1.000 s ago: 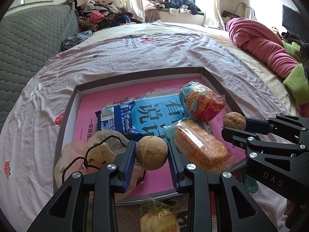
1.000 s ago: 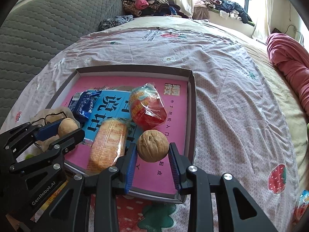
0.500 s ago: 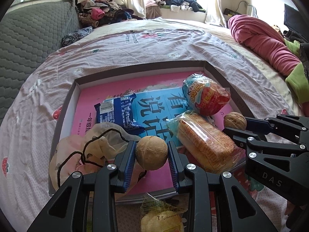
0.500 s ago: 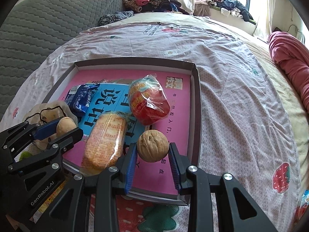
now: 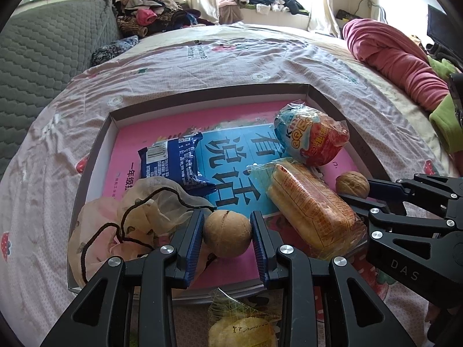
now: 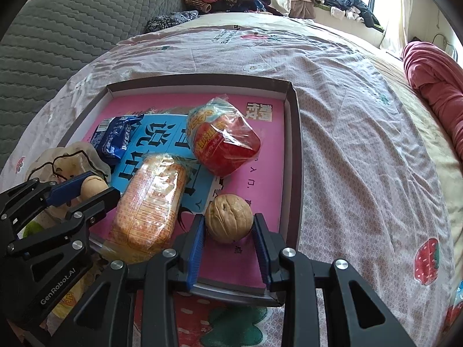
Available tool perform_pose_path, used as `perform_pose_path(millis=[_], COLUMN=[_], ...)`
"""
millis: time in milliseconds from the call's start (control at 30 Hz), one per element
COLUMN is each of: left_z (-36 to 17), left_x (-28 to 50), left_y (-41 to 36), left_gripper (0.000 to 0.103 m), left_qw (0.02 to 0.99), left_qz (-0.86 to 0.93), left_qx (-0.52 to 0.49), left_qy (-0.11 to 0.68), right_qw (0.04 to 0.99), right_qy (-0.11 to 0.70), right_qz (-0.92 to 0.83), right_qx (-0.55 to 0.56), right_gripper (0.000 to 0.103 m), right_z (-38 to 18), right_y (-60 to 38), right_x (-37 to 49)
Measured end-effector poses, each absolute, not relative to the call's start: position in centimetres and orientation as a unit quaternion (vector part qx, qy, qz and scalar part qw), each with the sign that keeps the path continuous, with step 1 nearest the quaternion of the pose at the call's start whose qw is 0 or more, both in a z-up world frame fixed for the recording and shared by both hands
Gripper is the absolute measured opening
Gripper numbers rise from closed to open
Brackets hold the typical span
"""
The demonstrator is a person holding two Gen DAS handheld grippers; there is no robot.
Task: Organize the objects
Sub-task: 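Lower the walnut into the tray with the left gripper while the right gripper releases its walnut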
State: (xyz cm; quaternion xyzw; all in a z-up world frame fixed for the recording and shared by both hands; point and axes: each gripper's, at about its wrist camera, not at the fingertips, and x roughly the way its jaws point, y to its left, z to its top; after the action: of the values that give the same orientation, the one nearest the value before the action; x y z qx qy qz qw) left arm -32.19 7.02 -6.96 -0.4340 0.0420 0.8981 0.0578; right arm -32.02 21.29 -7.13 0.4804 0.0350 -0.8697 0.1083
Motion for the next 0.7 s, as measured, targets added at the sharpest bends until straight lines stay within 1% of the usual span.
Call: perform_pose_path(millis=[100,333,400,467,700], left_z=[-6.91,-6.76,-6.76,-6.70,-6.38], left_x=[-32.22,-32.28,-32.34,-32.31,-32.13], left_y=[6.94,6.72,6.59,6.48,6.35], left_gripper=[0.034,0.039,0.043,0.051,0.055], left_qw=[0.057,0.054,0.051,0.050,0.051], left_qz=[0.898,0.897,0.896,0.896,0.895], left_qx=[-0.435,-0.437,-0.439,-0.439,-0.442], left_qy=[0.042,0.041,0.040,0.039,0.033], right_qw=[0.108,0.106,0.106,0.105,0.103], right_qy=[0.036,0.036,0.036,0.033,0.029], right_qz=[-0.869,-0.868,-0.868,-0.868,-0.869], right_qx=[0.481,0.484,0.484,0.485,0.482], right_gripper=[0.034,0.034,0.034,0.034,0.034], right_z=[-7.15,-7.14,-7.10,-7.00,-6.29], right_y=[21.27,21.19,21.23,21.34,21.51], right_x=[-32.00,-31.99,-32.02,-32.03,-31.95])
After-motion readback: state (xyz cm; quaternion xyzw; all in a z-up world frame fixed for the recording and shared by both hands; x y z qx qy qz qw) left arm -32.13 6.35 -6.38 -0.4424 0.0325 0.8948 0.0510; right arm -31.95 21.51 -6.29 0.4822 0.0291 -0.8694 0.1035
